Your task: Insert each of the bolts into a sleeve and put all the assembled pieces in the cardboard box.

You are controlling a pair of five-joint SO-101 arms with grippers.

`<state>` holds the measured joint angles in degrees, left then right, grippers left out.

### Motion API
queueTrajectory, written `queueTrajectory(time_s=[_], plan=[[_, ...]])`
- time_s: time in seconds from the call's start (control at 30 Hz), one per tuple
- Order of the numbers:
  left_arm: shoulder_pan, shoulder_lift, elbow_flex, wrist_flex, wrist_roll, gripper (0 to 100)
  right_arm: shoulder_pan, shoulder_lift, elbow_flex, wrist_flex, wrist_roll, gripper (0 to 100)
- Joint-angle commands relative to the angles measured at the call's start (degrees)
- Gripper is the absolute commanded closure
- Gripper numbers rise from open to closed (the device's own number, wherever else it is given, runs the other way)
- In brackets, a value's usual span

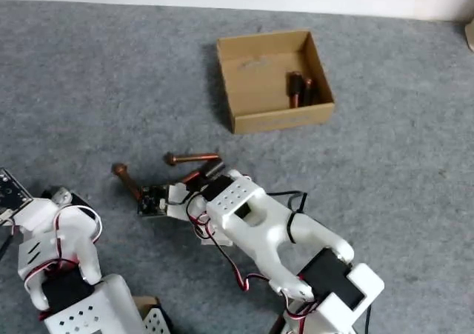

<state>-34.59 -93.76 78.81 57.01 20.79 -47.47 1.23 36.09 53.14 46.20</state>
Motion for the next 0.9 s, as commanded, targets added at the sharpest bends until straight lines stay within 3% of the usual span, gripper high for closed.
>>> queueTrajectory(time_s=[0.0, 0.2, 0.33, 0.67, 0.87], plan=[[0.0, -0.4, -2.9, -1.1, 0.2, 99, 0.4, -0.2, -1.8, -0.5, -4.1, 80.4], [1.8, -0.4, -2.2, -1.1, 0.1, 99, -1.5, -0.1, -8.1, 8.0, -12.9, 80.4], [2.6, -0.4, -2.0, -1.1, 0.1, 99, -1.8, 0.2, -9.2, 8.2, -19.5, 80.4], [2.6, -0.4, -2.1, -1.1, 0.1, 99, -1.7, 0.6, -9.0, -0.7, -37.0, 80.4], [2.7, -0.4, -2.1, -1.1, 0.1, 99, -1.7, 7.8, -9.5, -3.5, -41.5, 80.4]])
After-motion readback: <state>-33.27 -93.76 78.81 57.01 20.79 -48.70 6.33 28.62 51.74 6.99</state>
